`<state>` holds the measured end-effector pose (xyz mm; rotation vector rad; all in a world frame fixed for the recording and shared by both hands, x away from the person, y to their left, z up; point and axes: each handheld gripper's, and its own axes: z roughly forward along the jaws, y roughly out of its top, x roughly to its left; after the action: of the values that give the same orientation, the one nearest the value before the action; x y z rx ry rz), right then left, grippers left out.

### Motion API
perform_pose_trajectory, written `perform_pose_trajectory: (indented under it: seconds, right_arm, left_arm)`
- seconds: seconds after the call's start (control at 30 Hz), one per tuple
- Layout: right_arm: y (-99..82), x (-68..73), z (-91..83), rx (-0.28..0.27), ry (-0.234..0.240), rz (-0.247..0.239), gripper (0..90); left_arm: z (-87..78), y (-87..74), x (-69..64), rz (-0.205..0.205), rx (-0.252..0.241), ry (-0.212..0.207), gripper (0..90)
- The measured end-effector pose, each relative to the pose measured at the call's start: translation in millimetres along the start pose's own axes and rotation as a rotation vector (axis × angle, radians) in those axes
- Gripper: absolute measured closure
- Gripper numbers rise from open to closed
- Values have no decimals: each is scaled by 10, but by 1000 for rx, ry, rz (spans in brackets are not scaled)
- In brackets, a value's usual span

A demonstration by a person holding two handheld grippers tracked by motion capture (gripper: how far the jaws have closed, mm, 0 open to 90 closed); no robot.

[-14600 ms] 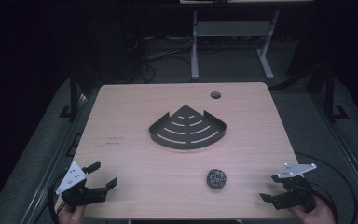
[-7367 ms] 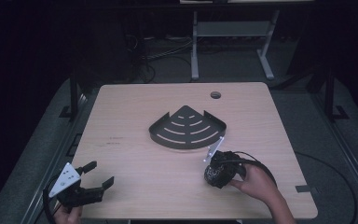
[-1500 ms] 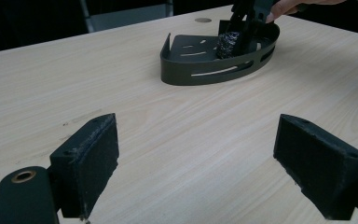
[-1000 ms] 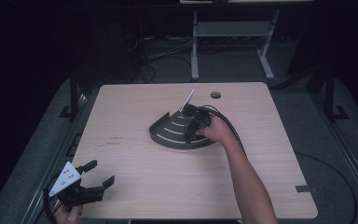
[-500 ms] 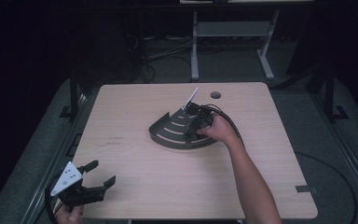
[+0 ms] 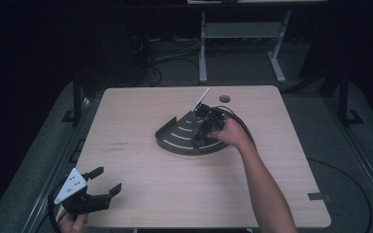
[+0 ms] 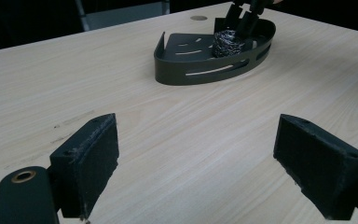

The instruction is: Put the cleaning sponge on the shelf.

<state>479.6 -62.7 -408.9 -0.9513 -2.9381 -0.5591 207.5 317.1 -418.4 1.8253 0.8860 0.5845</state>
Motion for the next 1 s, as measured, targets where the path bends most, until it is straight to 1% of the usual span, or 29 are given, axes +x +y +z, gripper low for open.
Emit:
perform_pose_trajectory:
  seconds: [0.1,0.3,0.47,0.5,0.7,0.87,1.0]
  right_arm:
    - [-8,12,-30,-1,-4,-1,193]
    - [-23,19,-88,-6,-17,-3,190]
    - [-33,43,-135,-10,-30,-16,187]
    - [-36,46,-143,-10,-31,-16,186]
    - [-61,50,-206,-15,-31,-13,186]
    - [-82,61,-250,-21,-32,-15,186]
    - [-104,77,-285,-37,-26,-18,186]
  left_arm:
    - [-6,2,3,3,-4,5,132]
    - [-11,-2,9,0,-7,-1,133]
    - [-12,-5,7,3,-4,-2,133]
    - [-14,-8,6,-2,-2,0,133]
    - [-28,-11,23,-7,-6,1,132]
    - [-24,-9,16,-2,-5,4,133]
    - [-23,-9,17,-2,-5,2,133]
